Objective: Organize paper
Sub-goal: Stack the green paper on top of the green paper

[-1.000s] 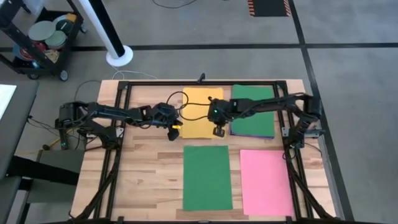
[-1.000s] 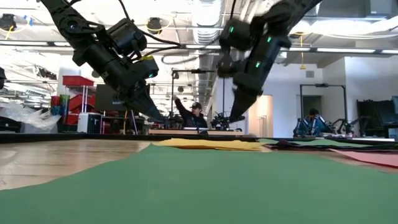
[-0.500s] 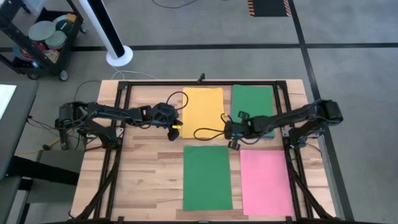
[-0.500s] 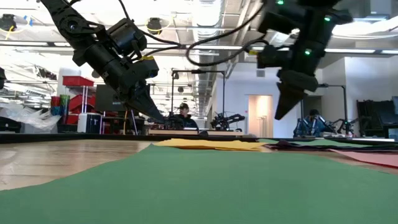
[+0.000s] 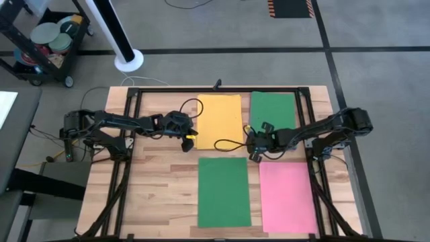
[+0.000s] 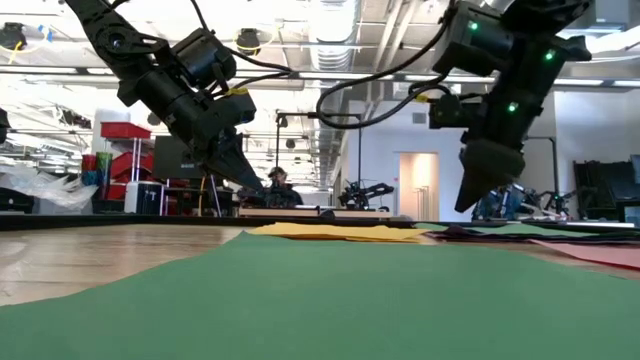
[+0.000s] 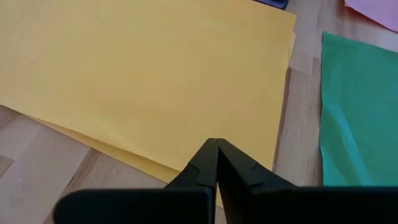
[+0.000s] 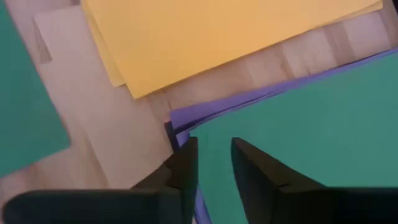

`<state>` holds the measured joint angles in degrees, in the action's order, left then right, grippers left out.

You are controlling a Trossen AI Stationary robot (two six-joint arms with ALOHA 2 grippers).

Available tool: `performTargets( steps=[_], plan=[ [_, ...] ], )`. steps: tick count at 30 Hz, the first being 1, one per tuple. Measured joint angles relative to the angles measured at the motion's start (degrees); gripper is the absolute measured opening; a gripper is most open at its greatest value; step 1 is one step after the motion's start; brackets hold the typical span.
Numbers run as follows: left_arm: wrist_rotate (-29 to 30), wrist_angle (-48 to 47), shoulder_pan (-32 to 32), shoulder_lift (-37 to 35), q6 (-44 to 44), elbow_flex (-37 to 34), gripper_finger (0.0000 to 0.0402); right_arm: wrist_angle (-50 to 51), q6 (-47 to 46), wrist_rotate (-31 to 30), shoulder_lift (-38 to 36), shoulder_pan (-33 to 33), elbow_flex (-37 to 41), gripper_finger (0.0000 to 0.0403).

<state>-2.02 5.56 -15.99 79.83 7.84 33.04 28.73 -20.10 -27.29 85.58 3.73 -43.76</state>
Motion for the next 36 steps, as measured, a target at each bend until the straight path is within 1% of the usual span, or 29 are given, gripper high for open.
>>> performTargets(
  steps=[2, 5, 9, 11, 17, 20, 22, 24, 29, 30, 36],
  plan=[
    [0.00, 0.00, 0.00, 0.00, 0.00, 0.00, 0.0000, 0.21, 0.36, 0.03, 0.05, -0.12, 0.02, 0.0111],
    [0.00, 0.00, 0.00, 0.00, -0.19, 0.00, 0.0000, 0.05, 0.72, 0.04, 0.06, -0.14, 0.02, 0.0119],
    [0.00, -0.01, 0.00, 0.00, -0.26, 0.00, 0.0000, 0.36, 0.97, 0.18, 1.71, -0.15, 0.04, 0.0120],
    [0.02, 0.00, 0.00, 0.00, -0.46, 0.00, 0.0000, -1.19, 1.72, 0.16, 3.14, -0.20, -0.07, 0.0120],
    [0.02, -0.04, 0.02, 0.00, -0.48, -0.02, 0.0000, -1.78, 2.36, 0.19, 7.73, -1.30, 0.02, 0.0121],
    [0.03, -0.04, 0.01, 0.00, -0.48, -0.02, 0.0000, -2.05, 2.14, -0.07, 8.48, -1.62, -0.05, 0.0117],
    [0.02, -0.04, 0.01, 0.00, -0.44, -0.04, 0.0000, -2.08, 2.14, -0.24, 8.50, -1.43, -0.05, 0.0107],
    [0.02, -0.07, 0.02, 0.00, -0.42, -0.04, 0.0000, -1.85, 2.12, -0.50, 8.08, -1.09, -0.05, 0.0088],
    [0.04, -0.09, 0.01, 0.00, -0.20, -0.04, 0.0000, -0.80, 2.02, -1.19, 5.62, -0.77, -0.03, 0.0015],
    [0.03, -0.07, 0.01, 0.00, -0.22, -0.04, 0.0000, -0.69, 1.96, -1.27, 4.98, -0.75, -0.03, 0.0008],
    [0.02, -0.07, 0.02, 0.00, -0.26, -0.04, 0.0000, 0.00, 0.41, -1.37, -0.93, -0.65, -0.03, 0.0002]
  ],
)
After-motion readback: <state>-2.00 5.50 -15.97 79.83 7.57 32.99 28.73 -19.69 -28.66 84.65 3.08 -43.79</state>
